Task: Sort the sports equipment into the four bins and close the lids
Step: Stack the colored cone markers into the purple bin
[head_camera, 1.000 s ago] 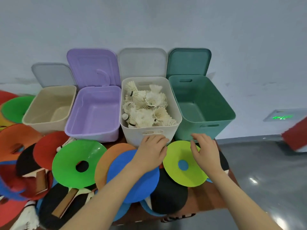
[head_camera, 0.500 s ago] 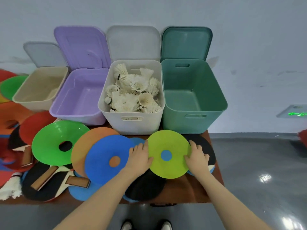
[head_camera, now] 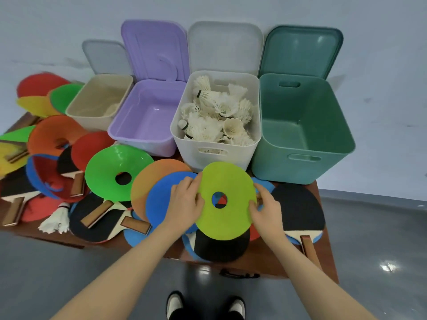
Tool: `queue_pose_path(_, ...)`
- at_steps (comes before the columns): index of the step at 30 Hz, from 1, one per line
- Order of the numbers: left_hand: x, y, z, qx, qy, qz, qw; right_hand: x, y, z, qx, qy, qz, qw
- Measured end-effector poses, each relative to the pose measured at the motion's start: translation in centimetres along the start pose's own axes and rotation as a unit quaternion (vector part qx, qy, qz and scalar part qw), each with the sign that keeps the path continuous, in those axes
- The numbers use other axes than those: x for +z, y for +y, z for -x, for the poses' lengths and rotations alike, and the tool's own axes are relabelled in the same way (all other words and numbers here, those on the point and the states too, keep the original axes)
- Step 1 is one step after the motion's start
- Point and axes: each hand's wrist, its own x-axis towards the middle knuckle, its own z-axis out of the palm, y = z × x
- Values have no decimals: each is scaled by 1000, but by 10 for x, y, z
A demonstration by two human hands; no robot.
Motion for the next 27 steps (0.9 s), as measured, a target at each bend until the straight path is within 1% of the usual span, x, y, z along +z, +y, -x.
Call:
queue_pose_path(3, -16, -26, 7, -10, 30, -34, 999, 23, -17, -1, -20, -2, -1, 1000)
queue_pose_path(7, -35, -66, 15, -39, 8, -106, 994, 60, -40, -2, -14, -41, 41, 998)
queue_pose_path(10, -44, -91, 19, -42, -4, -150, 988, 87, -48, 0, 19, -81, 117, 990)
queue_pose_path(12, -49, -103, 21, -39, -13, -179, 983, 100, -49, 3, 63, -98, 171, 978)
queue_pose_path(15, -54, -116, 26, -63, -37, -225, 972, 111, -51, 12, 106, -62, 203, 971)
queue_pose_path(17, -56, -122, 29, -69, -62, -222, 971, 115, -53, 17, 118, -52, 175, 976)
queue_pose_path(19, -57, -127, 30, -55, -79, -203, 974, 115, -59, 19, 135, -68, 108, 983)
queue_pose_path(20, -58, -128, 30, -47, -82, -200, 975, 114, -63, 20, 148, -64, 66, 985)
queue_pose_path(21, -59, -129, 29, -42, -84, -201, 975, 114, -68, 21, 159, -46, 22, 986)
queue_pose_path(23, -61, -134, 26, -38, -82, -203, 975, 113, -76, 21, 155, 0, -40, 987)
queue_pose_path(25, -63, -142, 21, -33, -70, -203, 976, 114, -80, 19, 135, 35, -63, 988)
queue_pose_path(27, -64, -151, 17, -28, -63, -203, 977, 118, -83, 15, 125, 50, -68, 989)
